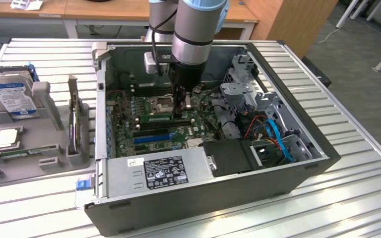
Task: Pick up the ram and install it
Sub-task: 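Insert the ram into the slot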
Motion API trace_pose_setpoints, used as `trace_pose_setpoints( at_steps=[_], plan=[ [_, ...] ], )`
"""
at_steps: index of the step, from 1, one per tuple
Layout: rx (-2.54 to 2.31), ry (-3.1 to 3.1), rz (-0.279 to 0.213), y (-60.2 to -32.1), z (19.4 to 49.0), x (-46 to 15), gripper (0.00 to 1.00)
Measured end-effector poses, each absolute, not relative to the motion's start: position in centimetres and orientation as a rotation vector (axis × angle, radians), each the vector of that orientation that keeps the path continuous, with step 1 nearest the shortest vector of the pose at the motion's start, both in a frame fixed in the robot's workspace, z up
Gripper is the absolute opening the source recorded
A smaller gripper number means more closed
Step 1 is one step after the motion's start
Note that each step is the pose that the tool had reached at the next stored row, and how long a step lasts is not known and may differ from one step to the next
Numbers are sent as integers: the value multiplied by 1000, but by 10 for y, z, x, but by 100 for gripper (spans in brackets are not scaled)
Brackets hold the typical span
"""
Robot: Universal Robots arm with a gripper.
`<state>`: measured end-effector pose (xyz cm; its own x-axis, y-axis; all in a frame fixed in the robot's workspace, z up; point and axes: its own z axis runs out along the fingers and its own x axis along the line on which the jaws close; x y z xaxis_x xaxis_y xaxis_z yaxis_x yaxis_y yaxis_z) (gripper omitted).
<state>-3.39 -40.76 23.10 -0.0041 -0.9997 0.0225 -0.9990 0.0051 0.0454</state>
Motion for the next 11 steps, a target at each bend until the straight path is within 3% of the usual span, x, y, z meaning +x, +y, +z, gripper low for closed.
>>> trace_pose_setpoints(
  at_steps=[11],
  plan=[
    [2182, -2193, -25, -408, 229, -34, 12]
  ],
)
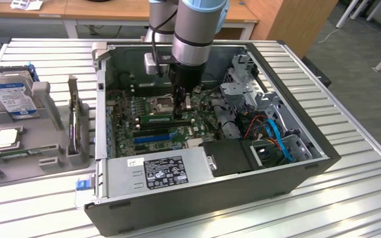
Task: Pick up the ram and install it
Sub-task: 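Insert the ram into the slot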
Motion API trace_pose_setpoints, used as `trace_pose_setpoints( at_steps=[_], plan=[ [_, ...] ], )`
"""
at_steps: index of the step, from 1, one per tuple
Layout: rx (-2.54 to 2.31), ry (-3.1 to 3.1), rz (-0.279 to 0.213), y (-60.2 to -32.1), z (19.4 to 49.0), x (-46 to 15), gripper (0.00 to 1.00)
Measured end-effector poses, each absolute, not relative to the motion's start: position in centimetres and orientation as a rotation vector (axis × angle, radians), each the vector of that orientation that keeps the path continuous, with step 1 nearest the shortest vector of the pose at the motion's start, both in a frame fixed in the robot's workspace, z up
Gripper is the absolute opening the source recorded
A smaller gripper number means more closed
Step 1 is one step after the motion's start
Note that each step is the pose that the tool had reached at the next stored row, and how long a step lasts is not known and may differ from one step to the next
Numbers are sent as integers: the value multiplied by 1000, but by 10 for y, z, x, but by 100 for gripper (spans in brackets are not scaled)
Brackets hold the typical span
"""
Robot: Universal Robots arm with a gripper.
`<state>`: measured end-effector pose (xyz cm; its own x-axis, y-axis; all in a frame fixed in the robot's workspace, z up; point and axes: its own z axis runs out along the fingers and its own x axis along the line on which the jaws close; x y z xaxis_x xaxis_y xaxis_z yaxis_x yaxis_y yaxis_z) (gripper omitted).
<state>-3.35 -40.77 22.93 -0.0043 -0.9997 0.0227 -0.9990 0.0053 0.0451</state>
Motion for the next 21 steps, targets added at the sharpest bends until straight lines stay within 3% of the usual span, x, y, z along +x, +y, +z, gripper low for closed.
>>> trace_pose_setpoints(
  at_steps=[21],
  plan=[
    [2183, -2193, -23, -408, 226, -33, 12]
  ],
)
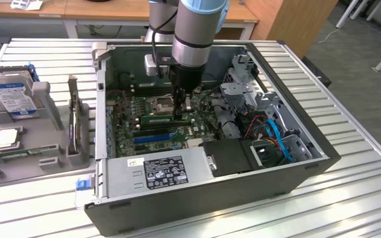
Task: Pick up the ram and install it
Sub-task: 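Insert the ram into the slot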
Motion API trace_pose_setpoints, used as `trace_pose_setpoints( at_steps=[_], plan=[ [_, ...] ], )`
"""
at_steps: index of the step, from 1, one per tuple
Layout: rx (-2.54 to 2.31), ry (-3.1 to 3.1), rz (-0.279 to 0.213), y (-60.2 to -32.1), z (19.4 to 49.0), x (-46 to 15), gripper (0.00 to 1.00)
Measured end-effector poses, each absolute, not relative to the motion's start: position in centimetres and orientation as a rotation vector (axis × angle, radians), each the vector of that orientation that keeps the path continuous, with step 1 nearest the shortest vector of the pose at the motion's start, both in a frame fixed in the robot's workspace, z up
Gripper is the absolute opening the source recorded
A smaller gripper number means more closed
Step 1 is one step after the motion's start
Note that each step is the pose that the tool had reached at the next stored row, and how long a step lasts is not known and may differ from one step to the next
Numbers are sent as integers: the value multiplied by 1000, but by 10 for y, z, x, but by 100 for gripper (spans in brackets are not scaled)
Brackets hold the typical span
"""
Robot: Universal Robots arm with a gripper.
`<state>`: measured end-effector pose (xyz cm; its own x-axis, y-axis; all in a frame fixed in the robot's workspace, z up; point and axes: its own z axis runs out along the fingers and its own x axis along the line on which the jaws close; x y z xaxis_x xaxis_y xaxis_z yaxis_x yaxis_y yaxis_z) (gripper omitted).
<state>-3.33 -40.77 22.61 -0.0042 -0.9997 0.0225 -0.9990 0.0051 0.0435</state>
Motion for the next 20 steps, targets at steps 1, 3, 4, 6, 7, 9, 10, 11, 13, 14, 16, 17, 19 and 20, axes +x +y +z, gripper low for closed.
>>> trace_pose_setpoints(
  at_steps=[1, 3, 4, 6, 7, 9, 10, 11, 13, 14, 16, 17, 19, 20],
  plan=[
    [2183, -2193, -23, -408, 226, -33, 12],
    [2183, -2193, -22, -408, 226, -33, 12],
    [2183, -2193, -22, -408, 225, -33, 12],
    [2183, -2193, -23, -408, 225, -33, 12],
    [2183, -2194, -23, -408, 225, -33, 12],
    [2183, -2194, -22, -408, 225, -33, 12],
    [2183, -2194, -22, -408, 224, -33, 12],
    [2183, -2194, -22, -408, 224, -33, 12],
    [2183, -2194, -22, -408, 224, -33, 12],
    [2183, -2194, -22, -408, 224, -33, 12],
    [2184, -2194, -23, -408, 224, -33, 12],
    [2184, -2195, -24, -408, 224, -33, 12],
    [2185, -2195, -24, -409, 224, -33, 12],
    [2185, -2195, -25, -409, 224, -33, 12]
  ],
)
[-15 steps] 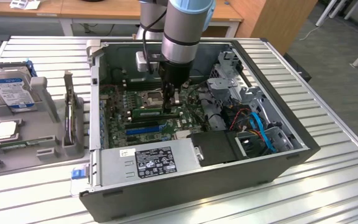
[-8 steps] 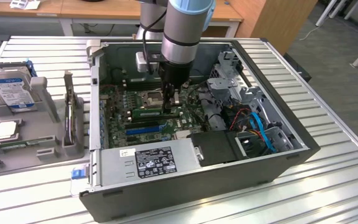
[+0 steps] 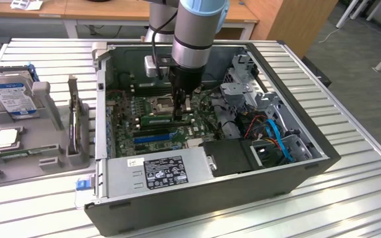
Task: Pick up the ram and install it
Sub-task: 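Insert the ram into the slot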
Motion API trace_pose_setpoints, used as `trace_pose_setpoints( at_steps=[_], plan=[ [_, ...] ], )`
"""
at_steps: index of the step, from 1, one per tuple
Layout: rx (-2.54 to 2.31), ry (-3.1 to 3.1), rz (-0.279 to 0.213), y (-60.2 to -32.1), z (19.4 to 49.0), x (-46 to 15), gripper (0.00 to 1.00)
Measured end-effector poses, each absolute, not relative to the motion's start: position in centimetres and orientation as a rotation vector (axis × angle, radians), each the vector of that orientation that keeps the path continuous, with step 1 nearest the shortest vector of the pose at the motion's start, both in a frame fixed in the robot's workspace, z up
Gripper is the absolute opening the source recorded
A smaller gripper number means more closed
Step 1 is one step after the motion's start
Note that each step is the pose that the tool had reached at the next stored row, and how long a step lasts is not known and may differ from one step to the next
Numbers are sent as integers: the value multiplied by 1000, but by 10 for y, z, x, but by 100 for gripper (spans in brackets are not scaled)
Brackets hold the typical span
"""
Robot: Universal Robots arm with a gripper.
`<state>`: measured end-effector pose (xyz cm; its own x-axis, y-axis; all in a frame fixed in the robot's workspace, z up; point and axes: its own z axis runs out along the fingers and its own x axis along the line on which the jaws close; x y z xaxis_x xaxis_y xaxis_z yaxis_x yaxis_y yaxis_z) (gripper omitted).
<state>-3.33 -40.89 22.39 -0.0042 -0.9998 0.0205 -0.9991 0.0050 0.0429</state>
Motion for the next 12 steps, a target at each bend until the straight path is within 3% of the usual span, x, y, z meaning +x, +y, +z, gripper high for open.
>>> trace_pose_setpoints(
  at_steps=[12],
  plan=[
    [2185, -2194, -24, -408, 224, -33, 12]
  ],
)
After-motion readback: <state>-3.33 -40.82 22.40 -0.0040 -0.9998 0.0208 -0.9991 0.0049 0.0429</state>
